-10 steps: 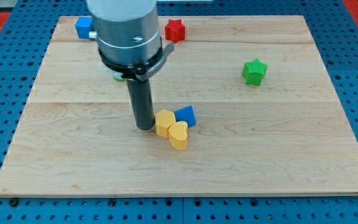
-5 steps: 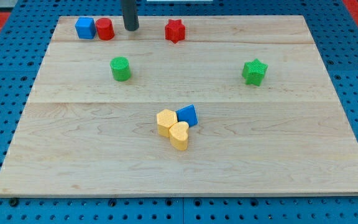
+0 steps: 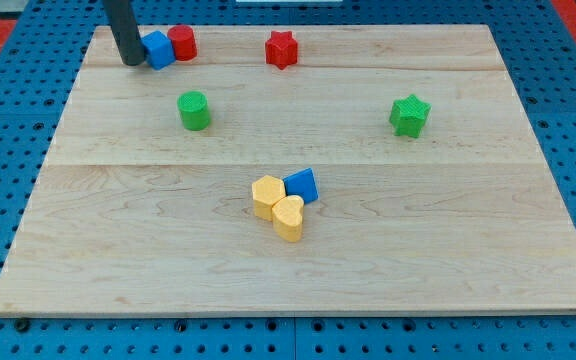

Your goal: Move the blue cube towards the red star

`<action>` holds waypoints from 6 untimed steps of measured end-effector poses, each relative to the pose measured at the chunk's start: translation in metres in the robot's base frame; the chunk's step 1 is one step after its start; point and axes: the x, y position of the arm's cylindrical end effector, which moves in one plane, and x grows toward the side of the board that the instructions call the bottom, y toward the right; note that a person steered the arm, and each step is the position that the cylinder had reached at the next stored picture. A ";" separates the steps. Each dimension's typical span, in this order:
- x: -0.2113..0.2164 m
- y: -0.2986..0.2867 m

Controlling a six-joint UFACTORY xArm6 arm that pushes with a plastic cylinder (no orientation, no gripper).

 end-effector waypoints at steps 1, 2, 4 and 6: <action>-0.023 -0.036; -0.035 0.003; 0.056 0.131; 0.020 0.107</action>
